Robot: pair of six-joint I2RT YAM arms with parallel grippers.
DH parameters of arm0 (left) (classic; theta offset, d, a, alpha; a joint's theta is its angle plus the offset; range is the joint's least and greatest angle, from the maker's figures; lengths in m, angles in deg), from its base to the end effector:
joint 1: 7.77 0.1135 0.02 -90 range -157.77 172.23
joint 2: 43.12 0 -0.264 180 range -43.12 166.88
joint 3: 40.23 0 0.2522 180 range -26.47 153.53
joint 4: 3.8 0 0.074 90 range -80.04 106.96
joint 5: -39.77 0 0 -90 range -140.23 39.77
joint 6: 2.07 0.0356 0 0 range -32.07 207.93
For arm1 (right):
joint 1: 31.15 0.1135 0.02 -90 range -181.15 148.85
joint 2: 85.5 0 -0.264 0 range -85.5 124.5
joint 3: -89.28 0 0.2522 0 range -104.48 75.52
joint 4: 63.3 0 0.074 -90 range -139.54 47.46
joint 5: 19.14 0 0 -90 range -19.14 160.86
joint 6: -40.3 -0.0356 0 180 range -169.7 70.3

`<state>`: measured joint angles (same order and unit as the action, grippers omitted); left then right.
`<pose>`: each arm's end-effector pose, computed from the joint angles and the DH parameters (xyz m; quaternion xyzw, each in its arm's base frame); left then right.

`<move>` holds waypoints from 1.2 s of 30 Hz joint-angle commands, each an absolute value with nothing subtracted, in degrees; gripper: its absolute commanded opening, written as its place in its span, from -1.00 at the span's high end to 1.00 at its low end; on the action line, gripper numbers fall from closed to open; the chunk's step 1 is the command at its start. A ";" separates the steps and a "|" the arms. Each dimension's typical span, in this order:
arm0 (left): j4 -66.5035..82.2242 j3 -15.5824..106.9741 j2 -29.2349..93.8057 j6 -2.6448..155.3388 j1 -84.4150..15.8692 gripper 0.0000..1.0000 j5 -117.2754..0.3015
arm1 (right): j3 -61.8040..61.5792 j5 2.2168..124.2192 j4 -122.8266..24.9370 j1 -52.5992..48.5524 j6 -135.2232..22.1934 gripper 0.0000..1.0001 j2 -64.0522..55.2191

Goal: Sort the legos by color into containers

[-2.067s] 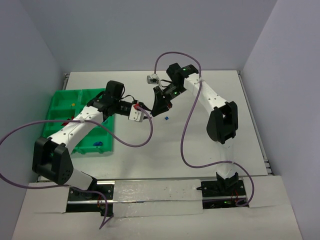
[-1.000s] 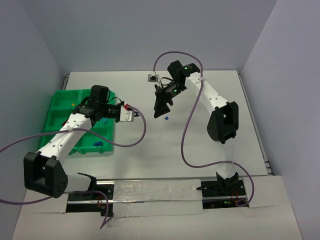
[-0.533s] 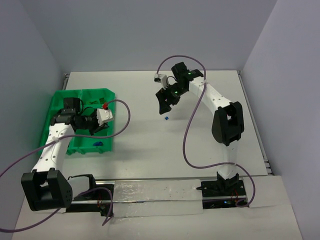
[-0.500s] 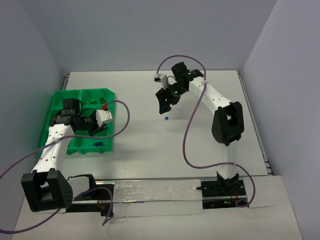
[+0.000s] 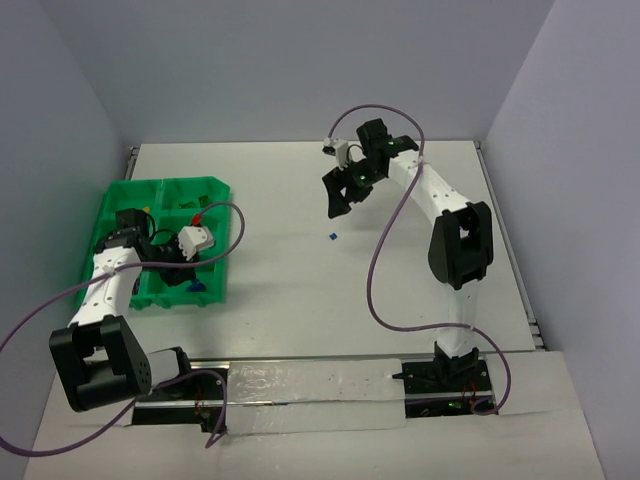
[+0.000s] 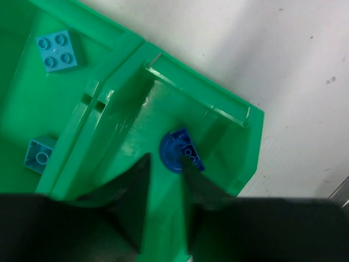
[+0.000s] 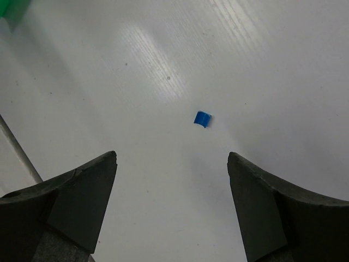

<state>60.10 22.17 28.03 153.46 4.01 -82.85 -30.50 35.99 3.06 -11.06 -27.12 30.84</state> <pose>0.2144 0.0251 0.2257 0.4667 0.8272 -0.1264 0.2865 0.4024 0.1688 0.2733 -0.4028 0.8385 0.2864 0.2296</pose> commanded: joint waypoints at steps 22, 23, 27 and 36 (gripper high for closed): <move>43.14 62.46 62.63 105.70 -34.75 0.03 -73.93 | -24.15 41.68 -5.13 -24.50 -34.47 -0.79 23.90; 43.41 65.65 66.37 104.18 -36.09 0.02 -73.64 | -23.48 42.03 -5.15 -24.76 -34.26 -0.79 23.55; 40.82 70.69 72.83 102.45 -40.96 -0.01 -69.90 | -21.20 42.80 -5.38 -25.18 -33.51 -0.79 21.96; 42.66 80.13 84.66 100.15 -46.09 0.06 -64.82 | -18.44 43.70 -5.07 -26.93 -31.87 -0.79 19.01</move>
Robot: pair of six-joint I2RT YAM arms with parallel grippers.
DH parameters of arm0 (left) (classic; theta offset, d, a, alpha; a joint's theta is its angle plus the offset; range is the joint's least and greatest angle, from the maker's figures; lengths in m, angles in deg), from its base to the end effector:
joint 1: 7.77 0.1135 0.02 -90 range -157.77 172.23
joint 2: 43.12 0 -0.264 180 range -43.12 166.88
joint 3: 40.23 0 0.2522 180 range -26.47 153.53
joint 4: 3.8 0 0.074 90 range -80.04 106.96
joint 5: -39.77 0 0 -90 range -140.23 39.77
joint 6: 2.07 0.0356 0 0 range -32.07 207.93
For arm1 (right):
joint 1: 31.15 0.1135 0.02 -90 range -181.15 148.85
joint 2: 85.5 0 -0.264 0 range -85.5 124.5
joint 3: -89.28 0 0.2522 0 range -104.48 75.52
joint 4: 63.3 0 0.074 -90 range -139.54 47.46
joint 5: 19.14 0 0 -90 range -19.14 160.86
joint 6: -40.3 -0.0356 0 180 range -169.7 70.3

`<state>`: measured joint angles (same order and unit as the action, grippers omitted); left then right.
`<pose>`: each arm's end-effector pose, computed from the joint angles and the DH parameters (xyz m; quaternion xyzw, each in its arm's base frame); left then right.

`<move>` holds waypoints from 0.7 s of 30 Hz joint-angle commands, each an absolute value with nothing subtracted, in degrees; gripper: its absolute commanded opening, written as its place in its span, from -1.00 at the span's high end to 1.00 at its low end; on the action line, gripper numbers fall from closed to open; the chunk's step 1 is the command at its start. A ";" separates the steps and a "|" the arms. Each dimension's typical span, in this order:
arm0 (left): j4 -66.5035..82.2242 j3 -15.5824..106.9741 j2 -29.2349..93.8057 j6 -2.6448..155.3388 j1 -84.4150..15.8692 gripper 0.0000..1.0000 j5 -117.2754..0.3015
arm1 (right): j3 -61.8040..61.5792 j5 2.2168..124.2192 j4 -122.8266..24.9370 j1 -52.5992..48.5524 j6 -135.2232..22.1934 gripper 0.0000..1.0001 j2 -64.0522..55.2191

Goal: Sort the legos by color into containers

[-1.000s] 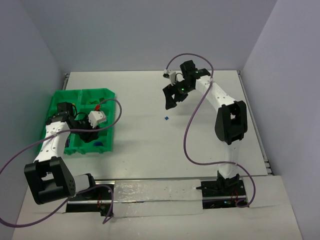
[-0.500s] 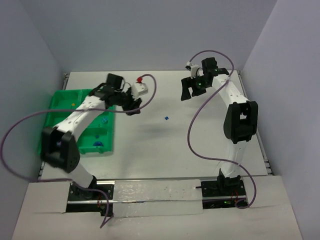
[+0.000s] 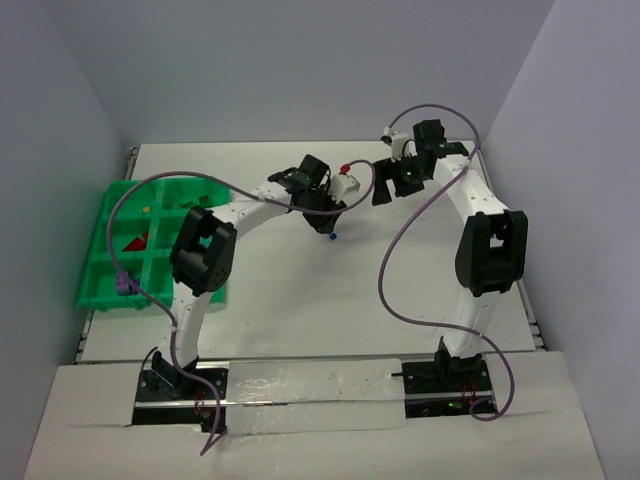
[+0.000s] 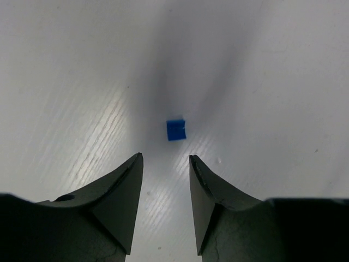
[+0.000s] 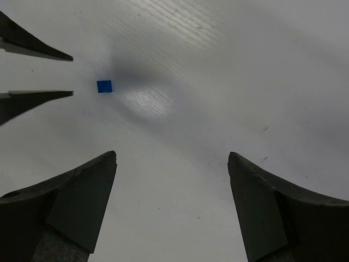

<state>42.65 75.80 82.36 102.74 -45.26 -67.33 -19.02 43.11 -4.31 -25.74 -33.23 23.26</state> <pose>0.3765 -0.3020 0.1976 0.4558 0.8294 -0.1964 0.2563 0.4073 0.0552 0.2706 -0.2398 0.9075 0.2056 0.2769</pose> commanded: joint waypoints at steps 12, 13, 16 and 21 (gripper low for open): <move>40.05 83.39 88.62 96.19 -49.67 -0.01 -60.71 | -19.87 43.26 -2.96 -27.75 -30.01 -0.79 19.30; 40.23 83.55 88.88 96.13 -49.85 -0.01 -60.30 | -19.96 43.23 -2.90 -27.84 -29.92 -0.79 19.39; 40.46 84.00 90.00 95.85 -50.21 -0.02 -58.99 | -20.02 43.01 -2.62 -28.23 -29.34 -0.79 19.36; 41.05 85.31 91.90 95.58 -50.49 -0.04 -57.76 | -19.69 42.42 -2.45 -28.93 -29.07 -0.79 19.43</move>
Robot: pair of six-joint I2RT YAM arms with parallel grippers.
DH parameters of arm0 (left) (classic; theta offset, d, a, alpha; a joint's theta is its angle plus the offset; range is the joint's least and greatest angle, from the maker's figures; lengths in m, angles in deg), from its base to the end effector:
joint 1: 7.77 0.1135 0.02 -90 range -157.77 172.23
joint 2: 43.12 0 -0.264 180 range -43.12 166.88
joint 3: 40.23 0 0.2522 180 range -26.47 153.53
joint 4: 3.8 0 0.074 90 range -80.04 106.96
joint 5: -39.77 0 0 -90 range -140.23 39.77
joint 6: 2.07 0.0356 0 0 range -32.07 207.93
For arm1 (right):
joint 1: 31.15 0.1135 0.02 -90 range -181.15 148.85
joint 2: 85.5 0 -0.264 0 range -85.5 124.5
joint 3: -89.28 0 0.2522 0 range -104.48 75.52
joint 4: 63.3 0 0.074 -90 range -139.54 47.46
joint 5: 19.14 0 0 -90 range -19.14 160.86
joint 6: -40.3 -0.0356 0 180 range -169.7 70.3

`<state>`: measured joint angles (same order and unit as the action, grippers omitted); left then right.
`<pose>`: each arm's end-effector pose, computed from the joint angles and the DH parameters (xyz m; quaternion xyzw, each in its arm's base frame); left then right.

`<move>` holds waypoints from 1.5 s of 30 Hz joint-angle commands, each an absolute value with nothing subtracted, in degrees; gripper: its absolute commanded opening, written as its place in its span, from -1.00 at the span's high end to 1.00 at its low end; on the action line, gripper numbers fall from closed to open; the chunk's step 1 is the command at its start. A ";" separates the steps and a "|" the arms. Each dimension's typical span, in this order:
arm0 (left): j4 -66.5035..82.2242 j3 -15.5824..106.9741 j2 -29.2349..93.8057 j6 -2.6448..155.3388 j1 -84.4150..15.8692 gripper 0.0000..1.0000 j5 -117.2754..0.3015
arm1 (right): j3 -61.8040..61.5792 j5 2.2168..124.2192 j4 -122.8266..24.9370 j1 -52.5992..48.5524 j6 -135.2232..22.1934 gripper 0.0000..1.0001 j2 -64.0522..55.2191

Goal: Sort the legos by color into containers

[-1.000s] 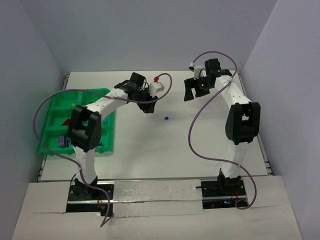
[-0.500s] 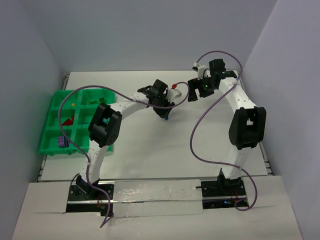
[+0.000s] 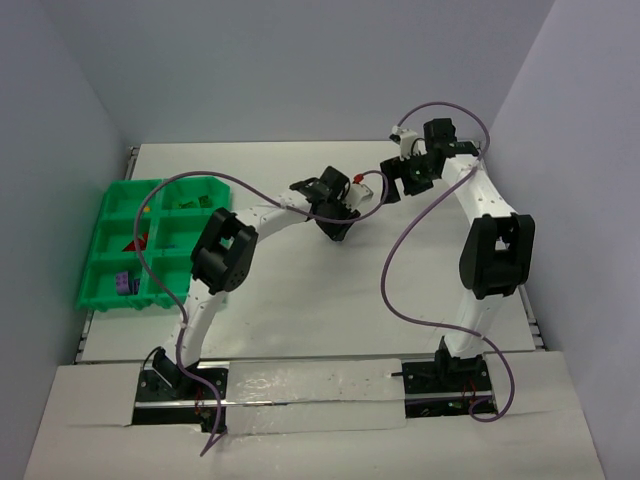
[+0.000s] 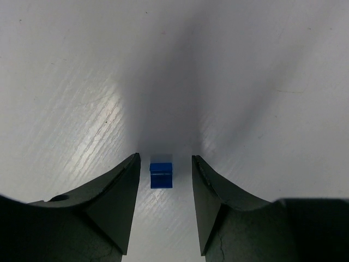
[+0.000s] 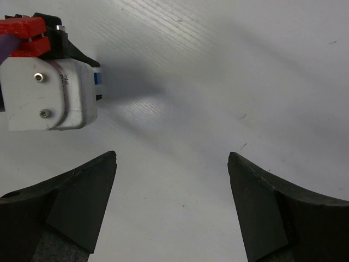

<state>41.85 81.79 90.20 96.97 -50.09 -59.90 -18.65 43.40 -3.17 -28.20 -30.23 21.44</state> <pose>0.3715 -0.3464 0.1647 0.4356 0.8505 -0.1586 0.2484 0.4019 0.0371 0.2798 -0.2440 0.9063 0.1893 0.2886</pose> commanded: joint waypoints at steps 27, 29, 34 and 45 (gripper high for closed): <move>43.80 76.44 89.24 96.71 -50.93 0.32 -57.08 | -20.72 40.27 -2.17 -30.36 -28.87 -0.79 20.94; 44.35 77.59 89.99 97.00 -50.95 0.51 -56.97 | -21.00 40.27 -1.93 -30.36 -28.87 -0.79 21.03; 44.55 77.77 89.68 97.77 -50.93 0.72 -57.30 | -21.56 40.45 -1.77 -30.36 -28.96 -0.79 21.20; 41.91 67.23 71.78 101.00 -45.41 0.96 -69.07 | -20.67 37.32 -3.31 -30.16 -30.54 -0.79 20.64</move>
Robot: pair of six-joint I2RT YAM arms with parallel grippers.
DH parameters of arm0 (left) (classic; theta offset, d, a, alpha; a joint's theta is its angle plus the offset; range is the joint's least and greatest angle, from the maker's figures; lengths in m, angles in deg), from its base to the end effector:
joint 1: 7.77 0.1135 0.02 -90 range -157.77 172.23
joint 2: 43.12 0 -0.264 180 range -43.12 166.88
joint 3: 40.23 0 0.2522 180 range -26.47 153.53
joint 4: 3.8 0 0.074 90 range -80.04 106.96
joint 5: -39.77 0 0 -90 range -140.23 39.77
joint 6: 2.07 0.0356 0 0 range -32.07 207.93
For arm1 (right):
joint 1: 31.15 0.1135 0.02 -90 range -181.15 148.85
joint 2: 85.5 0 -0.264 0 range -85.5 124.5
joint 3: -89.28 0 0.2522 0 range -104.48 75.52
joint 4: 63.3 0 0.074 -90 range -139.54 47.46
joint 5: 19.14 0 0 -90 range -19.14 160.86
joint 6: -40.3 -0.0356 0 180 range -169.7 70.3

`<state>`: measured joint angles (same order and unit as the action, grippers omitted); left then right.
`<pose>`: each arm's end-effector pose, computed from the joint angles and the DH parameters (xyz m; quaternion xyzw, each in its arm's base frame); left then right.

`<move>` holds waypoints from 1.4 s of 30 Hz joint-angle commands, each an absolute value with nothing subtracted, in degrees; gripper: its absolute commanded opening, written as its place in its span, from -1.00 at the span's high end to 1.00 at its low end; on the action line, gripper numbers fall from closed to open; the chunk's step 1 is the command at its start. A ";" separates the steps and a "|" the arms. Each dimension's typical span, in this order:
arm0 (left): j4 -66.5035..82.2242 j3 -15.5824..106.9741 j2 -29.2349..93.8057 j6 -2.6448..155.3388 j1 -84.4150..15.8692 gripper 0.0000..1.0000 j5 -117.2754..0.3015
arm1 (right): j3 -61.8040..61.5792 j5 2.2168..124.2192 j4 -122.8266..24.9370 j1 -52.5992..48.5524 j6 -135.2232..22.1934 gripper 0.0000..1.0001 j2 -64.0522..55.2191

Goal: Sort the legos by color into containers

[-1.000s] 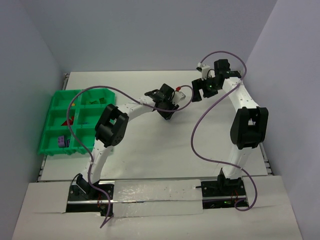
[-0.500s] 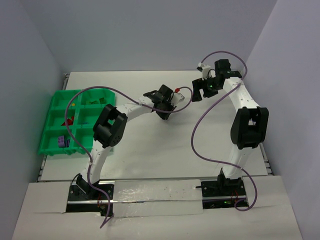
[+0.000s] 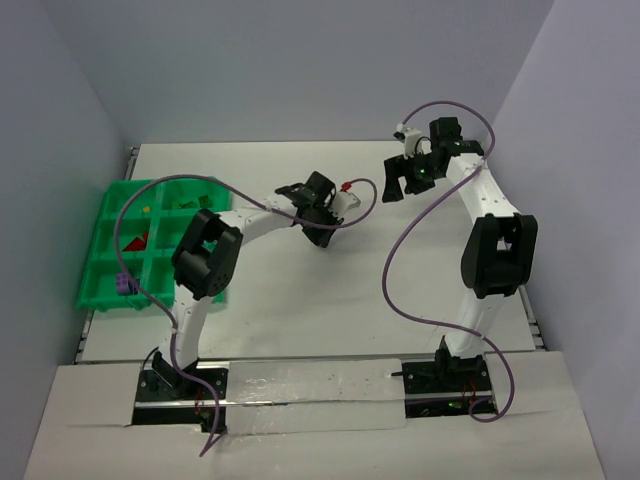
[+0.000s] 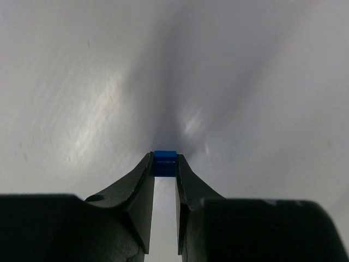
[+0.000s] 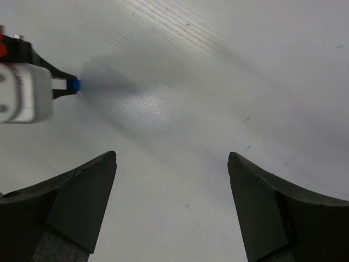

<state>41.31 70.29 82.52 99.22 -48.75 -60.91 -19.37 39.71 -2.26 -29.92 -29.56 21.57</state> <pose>0.3516 -0.3141 0.1677 0.4453 0.8533 -0.1525 0.2242 0.4022 0.0271 0.2828 -0.2418 0.9000 0.2138 0.2928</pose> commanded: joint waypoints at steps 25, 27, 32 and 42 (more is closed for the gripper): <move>67.65 38.40 30.82 117.65 -3.54 1.00 -78.58 | -14.30 36.14 -7.12 -25.11 -31.27 -0.79 18.54; 67.69 35.92 30.02 119.04 -1.56 1.00 -77.33 | -14.53 36.23 -6.91 -24.91 -31.01 -0.79 19.02; 64.79 30.84 29.84 120.50 1.89 0.97 -74.18 | -15.81 36.90 -6.47 -24.60 -30.98 -0.79 20.02; 58.71 27.25 31.90 120.61 4.81 0.75 -70.88 | -15.66 38.30 -5.46 -24.12 -29.21 -0.79 19.66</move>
